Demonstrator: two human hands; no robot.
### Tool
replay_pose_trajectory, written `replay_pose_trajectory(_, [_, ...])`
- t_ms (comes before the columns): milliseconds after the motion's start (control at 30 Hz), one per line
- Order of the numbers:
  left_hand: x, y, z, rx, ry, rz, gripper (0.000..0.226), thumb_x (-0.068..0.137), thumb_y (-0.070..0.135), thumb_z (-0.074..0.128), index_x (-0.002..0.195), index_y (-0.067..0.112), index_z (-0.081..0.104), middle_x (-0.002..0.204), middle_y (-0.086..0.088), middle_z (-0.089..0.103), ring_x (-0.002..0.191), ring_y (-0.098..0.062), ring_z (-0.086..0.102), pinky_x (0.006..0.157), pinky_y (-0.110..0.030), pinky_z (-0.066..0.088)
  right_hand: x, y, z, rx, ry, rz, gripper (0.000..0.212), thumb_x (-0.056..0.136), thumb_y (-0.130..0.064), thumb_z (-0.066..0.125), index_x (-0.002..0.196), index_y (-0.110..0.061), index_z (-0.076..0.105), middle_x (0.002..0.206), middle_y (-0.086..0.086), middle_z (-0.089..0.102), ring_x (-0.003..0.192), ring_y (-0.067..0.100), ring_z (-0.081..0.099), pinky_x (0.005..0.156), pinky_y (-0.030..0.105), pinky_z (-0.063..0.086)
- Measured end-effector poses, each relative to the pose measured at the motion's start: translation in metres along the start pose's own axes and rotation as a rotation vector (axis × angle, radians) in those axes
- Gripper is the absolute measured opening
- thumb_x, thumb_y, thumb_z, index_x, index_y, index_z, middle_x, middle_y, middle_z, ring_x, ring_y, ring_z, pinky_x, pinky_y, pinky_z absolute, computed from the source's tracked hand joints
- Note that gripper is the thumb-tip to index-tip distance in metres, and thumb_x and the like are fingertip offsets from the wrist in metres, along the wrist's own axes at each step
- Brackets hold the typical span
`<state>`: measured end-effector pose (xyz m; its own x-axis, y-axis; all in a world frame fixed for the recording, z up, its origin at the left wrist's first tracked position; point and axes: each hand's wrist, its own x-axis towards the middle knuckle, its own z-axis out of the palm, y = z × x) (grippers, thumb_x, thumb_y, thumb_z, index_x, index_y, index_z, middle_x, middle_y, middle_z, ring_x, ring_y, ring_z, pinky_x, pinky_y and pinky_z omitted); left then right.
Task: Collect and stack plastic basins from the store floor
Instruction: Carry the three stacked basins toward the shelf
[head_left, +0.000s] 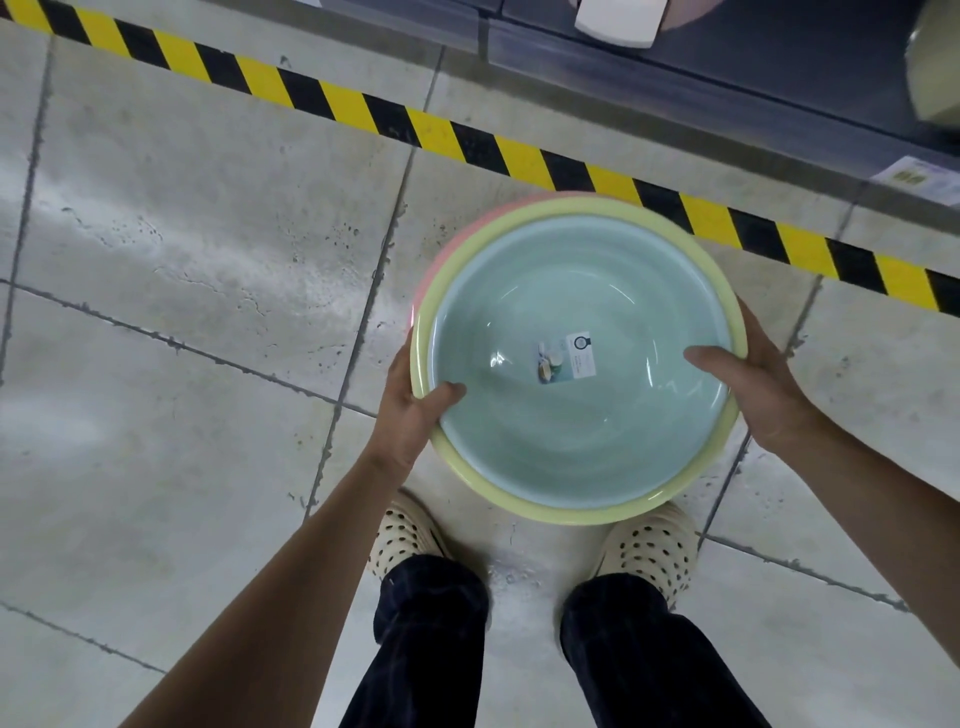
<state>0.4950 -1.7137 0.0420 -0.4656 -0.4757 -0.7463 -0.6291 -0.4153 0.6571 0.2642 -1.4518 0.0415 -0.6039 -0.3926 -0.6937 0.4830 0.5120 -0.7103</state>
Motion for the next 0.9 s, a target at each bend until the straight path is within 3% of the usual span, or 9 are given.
replay_pose_trajectory(100, [0.001,0.0,0.0,-0.01,0.022,-0.012,0.078,0.062,0.035,0.075,0.137,0.028,0.058,0.136,-0.014,0.061,0.117,-0.03,0.067,0.096,-0.055,0.057,-0.001,-0.002,0.002,0.001,0.02,0.018,0.072,0.075,-0.021,0.069,0.144,-0.033,0.05,0.135,0.002,0.063,0.117,0.022,0.064,0.093,0.042,0.054])
replay_pose_trajectory(267, [-0.001,0.002,-0.005,-0.027,0.015,0.029,0.07,0.067,0.025,0.073,0.136,0.025,0.061,0.123,-0.011,0.072,0.112,-0.033,0.069,0.095,-0.058,0.056,-0.007,-0.01,0.009,0.006,0.029,-0.029,0.08,0.074,-0.016,0.066,0.149,-0.035,0.047,0.139,0.0,0.061,0.123,0.023,0.061,0.098,0.045,0.052])
replay_pose_trajectory(433, [-0.029,0.023,-0.028,-0.028,-0.018,0.059,0.085,0.076,0.02,0.069,0.153,0.038,0.04,0.135,-0.001,0.066,0.122,-0.026,0.065,0.099,-0.051,0.056,-0.034,-0.041,0.025,0.003,0.029,-0.011,0.083,0.079,-0.017,0.066,0.15,-0.05,0.038,0.142,-0.01,0.059,0.126,0.018,0.059,0.103,0.047,0.05])
replay_pose_trajectory(567, [-0.069,0.052,-0.06,-0.064,-0.049,0.056,0.065,0.082,0.016,0.066,0.144,0.031,0.053,0.13,-0.006,0.069,0.118,-0.032,0.067,0.098,-0.057,0.055,-0.07,-0.092,0.041,-0.005,-0.01,-0.003,0.078,0.077,-0.019,0.068,0.143,-0.054,0.046,0.141,-0.009,0.06,0.125,0.019,0.06,0.104,0.05,0.05])
replay_pose_trajectory(900, [-0.181,0.198,-0.176,-0.13,-0.042,0.075,0.068,0.076,0.018,0.068,0.141,0.03,0.056,0.125,-0.006,0.071,0.113,-0.033,0.069,0.09,-0.051,0.059,-0.179,-0.263,0.114,-0.016,-0.063,-0.027,0.072,0.076,-0.022,0.067,0.141,-0.047,0.051,0.137,-0.005,0.063,0.123,0.023,0.062,0.103,0.054,0.05])
